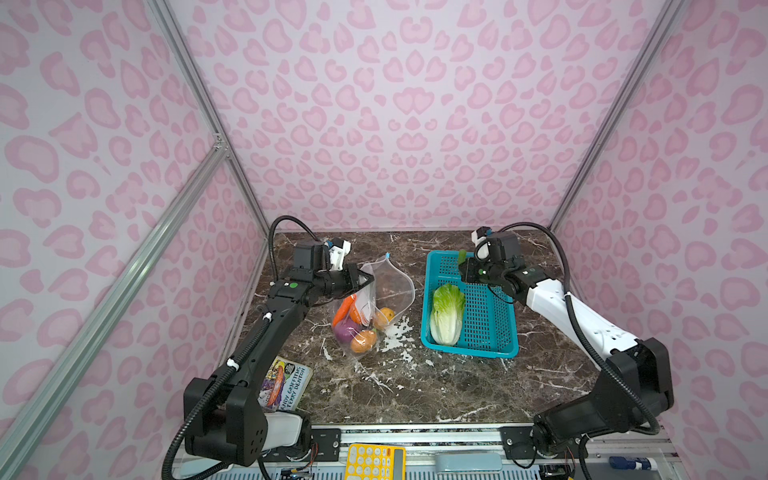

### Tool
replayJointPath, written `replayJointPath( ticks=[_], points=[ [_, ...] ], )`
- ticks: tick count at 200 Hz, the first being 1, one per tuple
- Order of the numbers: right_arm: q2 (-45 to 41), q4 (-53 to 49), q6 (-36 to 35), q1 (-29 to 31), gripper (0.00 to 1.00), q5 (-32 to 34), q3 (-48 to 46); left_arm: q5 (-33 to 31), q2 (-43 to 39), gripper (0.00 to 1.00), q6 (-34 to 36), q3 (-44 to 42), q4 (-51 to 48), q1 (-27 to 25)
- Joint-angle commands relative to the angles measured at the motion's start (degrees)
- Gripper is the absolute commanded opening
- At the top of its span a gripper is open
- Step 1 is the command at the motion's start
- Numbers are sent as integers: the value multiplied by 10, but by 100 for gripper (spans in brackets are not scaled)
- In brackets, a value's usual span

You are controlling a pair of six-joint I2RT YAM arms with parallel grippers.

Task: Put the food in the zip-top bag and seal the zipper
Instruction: 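Carry the green pepper over the open bag with the right gripper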

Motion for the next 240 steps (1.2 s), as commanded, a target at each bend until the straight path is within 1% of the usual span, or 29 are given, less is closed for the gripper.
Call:
replayJointPath(
  ticks=[1,24,72,84,88,97,140,161,183,201,218,240],
  points=[
    [-4,14,-41,45,0,-78,17,-1,3,3,-1,-3,12,-1],
    [5,15,-56,101,0,-107,49,-2,4,3,-1,-3,12,-3],
    [50,-25,-97,186,0,-126,133,-1,3,3,-1,-2,12,-5],
    [65,-43,-105,198,0,-121,144,-1,2,3,-1,-2,12,-4],
    [70,-49,-107,202,0,-119,164,-1,2,3,-1,-2,12,-5],
    [81,-62,-112,209,0,-118,174,-1,1,3,0,-2,12,-4],
    [115,-105,-112,227,0,-105,181,-2,-4,3,0,-1,12,-5],
    [123,-115,-110,229,0,-90,174,-1,-5,3,0,-1,11,-4],
    [137,-120,-98,230,0,-60,178,-1,-7,3,0,-1,12,-4],
    [152,-111,-70,233,0,-17,187,-1,-7,3,1,-2,12,-6],
    [171,-87,-27,237,0,27,196,-2,-7,3,1,-2,12,-5],
    [190,-50,11,243,0,53,200,-2,-7,3,0,-2,12,-6]
  ],
)
